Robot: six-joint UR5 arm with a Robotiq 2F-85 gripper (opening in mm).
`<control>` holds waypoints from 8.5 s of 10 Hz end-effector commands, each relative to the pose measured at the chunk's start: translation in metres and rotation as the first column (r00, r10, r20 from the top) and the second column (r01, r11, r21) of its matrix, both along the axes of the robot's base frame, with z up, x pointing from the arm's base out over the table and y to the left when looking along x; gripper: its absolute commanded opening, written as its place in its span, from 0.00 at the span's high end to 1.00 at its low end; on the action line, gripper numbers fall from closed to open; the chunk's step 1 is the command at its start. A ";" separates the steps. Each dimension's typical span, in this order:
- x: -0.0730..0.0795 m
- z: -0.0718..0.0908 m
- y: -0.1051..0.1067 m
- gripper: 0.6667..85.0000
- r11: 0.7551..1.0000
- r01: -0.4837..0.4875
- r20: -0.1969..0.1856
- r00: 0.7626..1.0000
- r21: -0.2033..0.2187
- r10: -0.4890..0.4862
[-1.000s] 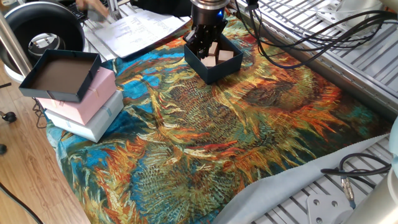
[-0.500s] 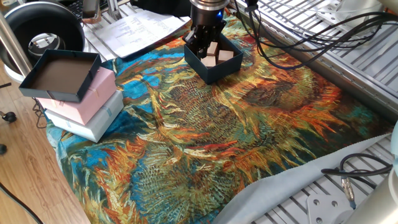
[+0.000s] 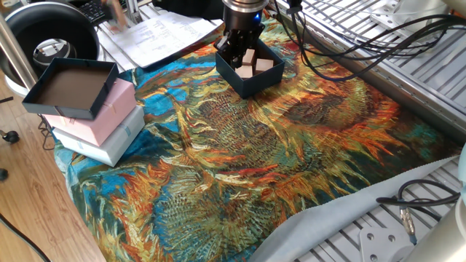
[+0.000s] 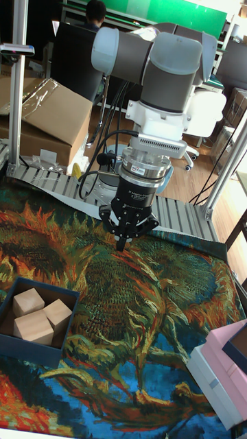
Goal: Take everything out of the gift box
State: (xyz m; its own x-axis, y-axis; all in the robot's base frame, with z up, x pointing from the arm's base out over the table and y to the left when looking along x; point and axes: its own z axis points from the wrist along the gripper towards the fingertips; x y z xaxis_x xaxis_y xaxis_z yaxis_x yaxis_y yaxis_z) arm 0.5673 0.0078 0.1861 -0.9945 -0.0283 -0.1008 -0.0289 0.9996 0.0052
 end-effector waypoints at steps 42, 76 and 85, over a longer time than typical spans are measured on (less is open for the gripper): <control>0.019 -0.021 -0.077 0.98 0.917 -0.390 0.083 0.914 -0.082 0.397; 0.043 -0.077 -0.171 0.55 0.836 -0.543 0.050 0.836 -0.079 0.547; 0.051 -0.089 -0.175 0.48 0.857 -0.505 0.044 0.858 -0.103 0.511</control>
State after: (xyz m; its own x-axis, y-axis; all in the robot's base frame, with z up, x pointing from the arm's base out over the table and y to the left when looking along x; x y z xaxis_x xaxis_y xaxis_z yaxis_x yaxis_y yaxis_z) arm 0.6158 -0.1659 0.0974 -0.8103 -0.5710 -0.1315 -0.5624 0.8209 -0.0989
